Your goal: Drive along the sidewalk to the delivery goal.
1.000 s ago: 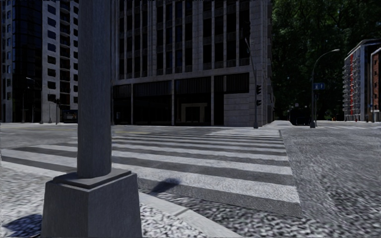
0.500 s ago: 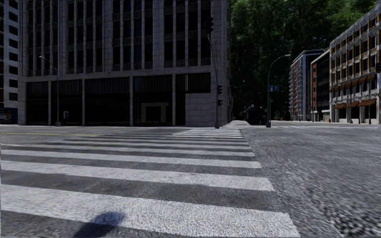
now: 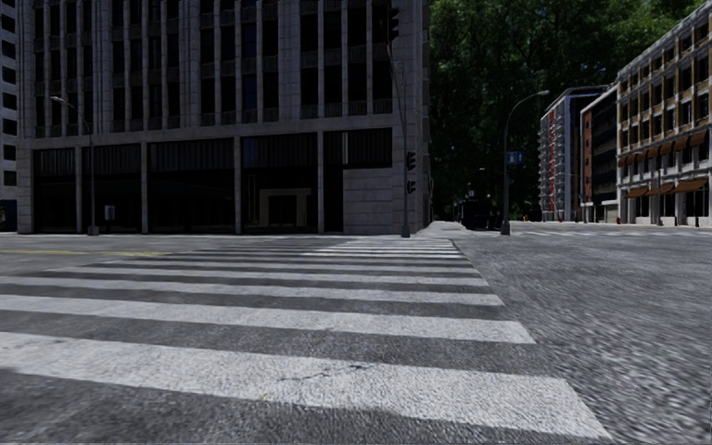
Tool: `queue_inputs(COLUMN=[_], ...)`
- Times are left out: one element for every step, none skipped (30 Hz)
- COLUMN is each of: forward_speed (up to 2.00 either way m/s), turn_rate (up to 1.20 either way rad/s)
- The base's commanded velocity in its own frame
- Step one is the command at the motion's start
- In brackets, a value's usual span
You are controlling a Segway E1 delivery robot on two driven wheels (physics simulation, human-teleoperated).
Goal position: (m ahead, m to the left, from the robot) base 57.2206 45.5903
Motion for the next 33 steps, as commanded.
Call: queue_inputs(forward_speed=[1.66, 1.66, 1.6, 1.49, 1.49, 1.37, 1.3, 1.24, 1.24, 1.18, 1.13, 1.04, 1.04, 1.0, 0.99, 0.99, 0.99, 0.99, 0.99, 0.99, 0.99, 0.99, 0.99, 1.03, 2.0, 2.0, 2.0, 2.0, 2.0, 2.0, 2.0, 2.0, 2.0], turn_rate=[0.0, 0.0, 0.07, 0.11, 0.11, 0.15, 0.16, 0.17, 0.17, 0.18, 0.18, 0.2, 0.2, 0.21, 0.22, 0.22, 0.22, 0.22, 0.23, 0.23, 0.23, 0.24, 0.24, 0.25, 0.25, 0.25, 0.25, 0.25, 0.25, 0.25, 0.25, 0.25, 0.27])
